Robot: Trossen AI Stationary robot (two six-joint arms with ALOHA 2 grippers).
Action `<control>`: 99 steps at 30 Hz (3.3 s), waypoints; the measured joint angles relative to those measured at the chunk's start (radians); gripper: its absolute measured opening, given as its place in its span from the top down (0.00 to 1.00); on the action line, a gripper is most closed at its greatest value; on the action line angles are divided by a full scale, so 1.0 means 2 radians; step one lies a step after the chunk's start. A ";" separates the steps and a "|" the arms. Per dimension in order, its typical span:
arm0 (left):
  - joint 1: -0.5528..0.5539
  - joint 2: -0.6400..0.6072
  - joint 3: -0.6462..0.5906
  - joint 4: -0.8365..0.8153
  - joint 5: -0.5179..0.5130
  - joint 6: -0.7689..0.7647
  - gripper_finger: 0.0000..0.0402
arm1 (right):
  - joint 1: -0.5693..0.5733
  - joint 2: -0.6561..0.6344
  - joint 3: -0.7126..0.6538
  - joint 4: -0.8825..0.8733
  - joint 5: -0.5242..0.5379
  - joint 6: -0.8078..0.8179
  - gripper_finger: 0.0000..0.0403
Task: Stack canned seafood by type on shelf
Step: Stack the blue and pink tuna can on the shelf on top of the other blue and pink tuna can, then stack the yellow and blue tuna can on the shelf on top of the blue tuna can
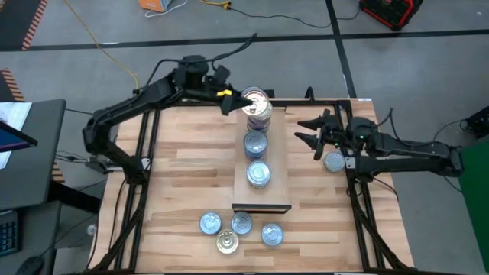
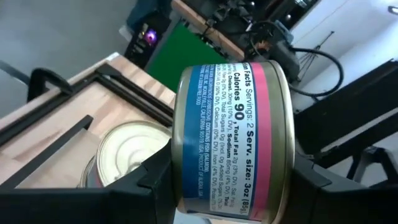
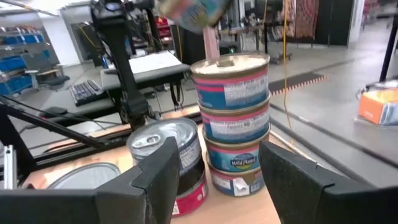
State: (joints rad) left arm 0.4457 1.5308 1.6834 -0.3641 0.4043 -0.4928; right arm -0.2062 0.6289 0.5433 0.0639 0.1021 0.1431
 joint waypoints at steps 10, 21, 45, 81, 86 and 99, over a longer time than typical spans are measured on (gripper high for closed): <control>0.019 0.070 0.031 -0.007 0.055 -0.040 0.53 | 0.000 -0.053 0.000 -0.023 0.000 -0.021 0.40; 0.026 0.070 0.032 -0.009 0.086 -0.045 0.50 | 0.000 -0.052 0.000 -0.028 0.000 -0.020 0.40; 0.035 0.070 0.033 -0.013 0.060 0.042 0.17 | 0.001 -0.052 0.000 -0.024 0.000 -0.018 0.40; -0.257 -0.157 -0.225 -0.415 -0.211 -0.001 0.20 | 0.001 -0.052 0.000 -0.068 0.000 0.009 0.40; -0.329 -0.205 -0.332 -0.317 -0.197 -0.072 0.20 | 0.001 -0.052 0.000 -0.068 0.000 0.013 0.40; -0.522 -0.168 -0.445 -0.100 -0.195 -0.226 0.20 | 0.001 -0.014 0.000 -0.027 0.000 0.016 0.40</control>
State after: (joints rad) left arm -0.5982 1.1956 0.7937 -0.5651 0.0150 -0.9441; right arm -0.2035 0.6008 0.5423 0.0106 0.1024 0.1759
